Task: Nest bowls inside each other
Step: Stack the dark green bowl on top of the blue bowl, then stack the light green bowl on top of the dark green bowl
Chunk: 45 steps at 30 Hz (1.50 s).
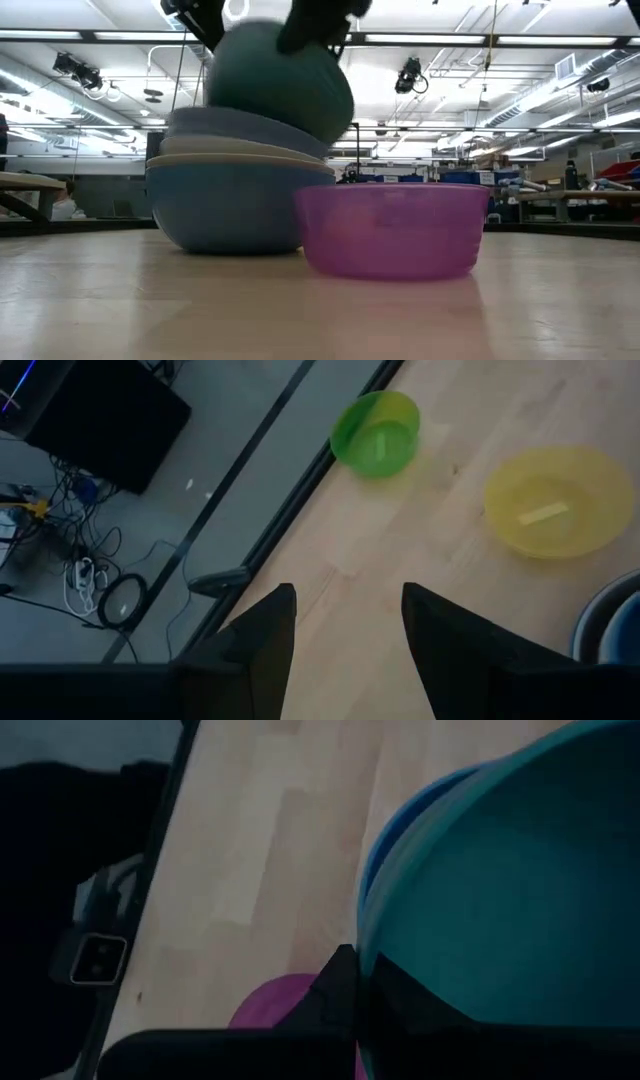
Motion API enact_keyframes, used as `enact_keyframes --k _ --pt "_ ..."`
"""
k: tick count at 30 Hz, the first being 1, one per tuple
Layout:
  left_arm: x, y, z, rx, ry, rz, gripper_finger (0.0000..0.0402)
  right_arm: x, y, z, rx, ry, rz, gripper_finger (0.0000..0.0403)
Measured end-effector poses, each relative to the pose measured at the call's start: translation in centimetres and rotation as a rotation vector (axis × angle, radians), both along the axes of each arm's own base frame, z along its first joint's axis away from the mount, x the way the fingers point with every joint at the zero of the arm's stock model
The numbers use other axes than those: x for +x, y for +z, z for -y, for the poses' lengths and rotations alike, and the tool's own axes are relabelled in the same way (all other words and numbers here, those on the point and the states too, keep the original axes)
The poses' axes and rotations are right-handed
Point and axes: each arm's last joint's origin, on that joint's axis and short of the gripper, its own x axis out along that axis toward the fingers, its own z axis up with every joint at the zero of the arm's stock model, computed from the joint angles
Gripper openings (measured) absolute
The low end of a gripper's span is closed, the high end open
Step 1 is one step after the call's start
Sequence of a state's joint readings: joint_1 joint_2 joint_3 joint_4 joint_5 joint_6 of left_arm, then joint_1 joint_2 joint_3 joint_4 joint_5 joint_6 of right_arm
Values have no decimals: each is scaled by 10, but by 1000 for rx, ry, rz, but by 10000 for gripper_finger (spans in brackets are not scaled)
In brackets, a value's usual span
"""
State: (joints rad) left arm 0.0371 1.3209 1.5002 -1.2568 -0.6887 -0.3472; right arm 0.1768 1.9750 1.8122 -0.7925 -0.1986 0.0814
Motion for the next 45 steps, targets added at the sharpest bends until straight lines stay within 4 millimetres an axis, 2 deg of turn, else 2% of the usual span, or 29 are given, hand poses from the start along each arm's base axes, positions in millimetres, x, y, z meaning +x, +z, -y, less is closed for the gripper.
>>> enact_keyframes --k 6,9,15,20,22,25,28,32,35,39,42,45 --pt "0 0 -1 1 0 0 193 9 -23 -2 3 -9 -69 1" --pt "0 0 -1 0 0 2 193 11 -29 -2 -1 -10 -74 12" --pt "0 0 -1 -4 -2 3 193 12 -25 -1 -39 -33 -47 72" --pt "1 0 0 -16 -2 12 193 6 -9 1 -64 -49 2 130" --pt "2 0 0 -47 -5 32 193 1 1 3 -100 -59 32 147" --pt "12 -8 2 -118 -63 68 193 -13 30 11 -180 -86 113 162" --pt "24 -30 4 -182 -128 102 193 -33 62 24 -273 -149 186 166" --pt "35 -70 1 -219 -154 122 193 -69 107 39 -371 -252 294 163" --pt "38 -97 -11 -227 -119 168 193 -102 139 47 -408 -323 373 159" --pt "43 -122 -36 -309 -107 267 193 -139 168 55 -445 -418 449 156" --pt "49 -135 -54 -364 -103 287 193 -162 181 58 -433 -469 484 154" --pt "59 -141 -73 -390 -93 300 193 -173 184 60 -414 -489 470 153"
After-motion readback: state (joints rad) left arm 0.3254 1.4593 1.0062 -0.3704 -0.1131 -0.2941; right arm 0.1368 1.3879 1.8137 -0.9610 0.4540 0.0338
